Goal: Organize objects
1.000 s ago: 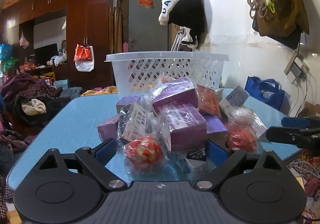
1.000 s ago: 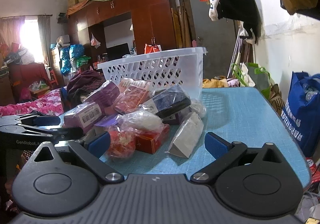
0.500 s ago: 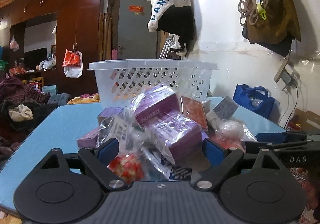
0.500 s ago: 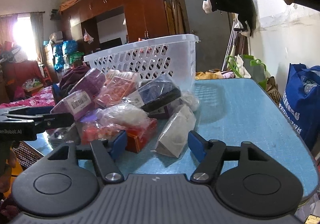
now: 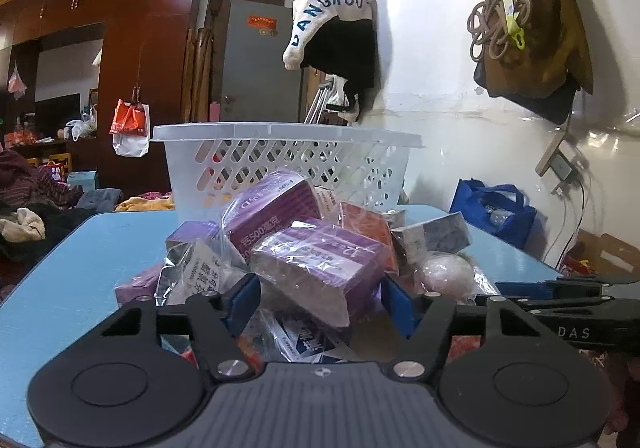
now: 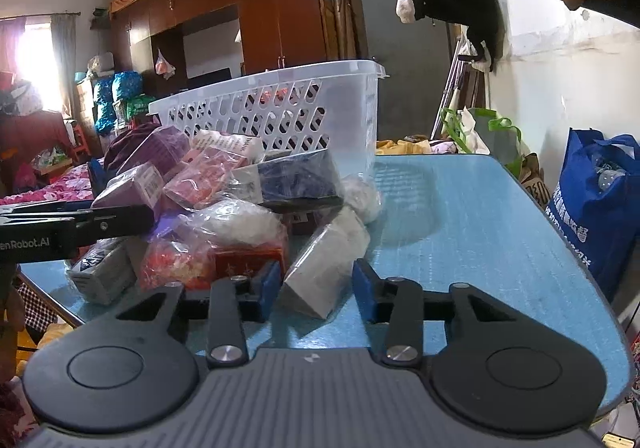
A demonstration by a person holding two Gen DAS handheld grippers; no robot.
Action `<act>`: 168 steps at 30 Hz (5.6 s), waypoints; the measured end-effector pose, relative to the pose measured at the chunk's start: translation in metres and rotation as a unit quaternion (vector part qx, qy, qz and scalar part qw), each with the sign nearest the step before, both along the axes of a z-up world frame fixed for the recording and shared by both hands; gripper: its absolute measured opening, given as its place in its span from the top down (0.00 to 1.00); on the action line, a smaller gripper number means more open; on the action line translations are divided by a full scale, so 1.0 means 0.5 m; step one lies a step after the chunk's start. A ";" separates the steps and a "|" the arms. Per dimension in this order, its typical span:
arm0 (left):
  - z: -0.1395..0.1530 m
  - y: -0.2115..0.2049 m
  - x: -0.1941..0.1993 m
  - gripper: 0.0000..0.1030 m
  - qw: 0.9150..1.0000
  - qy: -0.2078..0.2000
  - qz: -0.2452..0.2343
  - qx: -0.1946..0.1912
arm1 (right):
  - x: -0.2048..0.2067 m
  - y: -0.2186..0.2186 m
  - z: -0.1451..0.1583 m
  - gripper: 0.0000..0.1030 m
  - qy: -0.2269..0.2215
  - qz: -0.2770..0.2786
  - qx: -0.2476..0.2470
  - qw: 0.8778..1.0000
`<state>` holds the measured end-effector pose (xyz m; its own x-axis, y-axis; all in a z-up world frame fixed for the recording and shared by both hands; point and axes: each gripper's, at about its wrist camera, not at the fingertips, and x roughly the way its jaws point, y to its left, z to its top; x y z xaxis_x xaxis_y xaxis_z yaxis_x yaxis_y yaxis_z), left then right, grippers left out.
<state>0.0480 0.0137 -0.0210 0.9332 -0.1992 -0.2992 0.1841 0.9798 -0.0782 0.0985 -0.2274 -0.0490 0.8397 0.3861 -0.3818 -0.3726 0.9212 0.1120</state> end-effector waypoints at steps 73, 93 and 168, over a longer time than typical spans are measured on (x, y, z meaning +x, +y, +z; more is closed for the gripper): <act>0.235 0.077 0.134 0.38 0.991 -0.121 0.047 0.016 | 0.119 0.064 0.234 0.63 -0.136 0.017 -0.017 0.990; 0.231 0.063 0.372 0.20 0.995 0.016 0.030 0.091 | 0.290 0.120 0.234 0.05 -0.096 0.031 0.008 0.995; -0.035 0.099 -0.080 0.51 0.990 -0.115 0.061 0.052 | -0.091 0.058 0.019 0.48 -0.167 0.055 0.008 0.984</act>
<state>0.0077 0.0632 -0.0386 0.9942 -0.0607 -0.0885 0.0658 0.9963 0.0556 0.0529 -0.1986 -0.0394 0.8701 0.4854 -0.0851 -0.4886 0.8723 -0.0193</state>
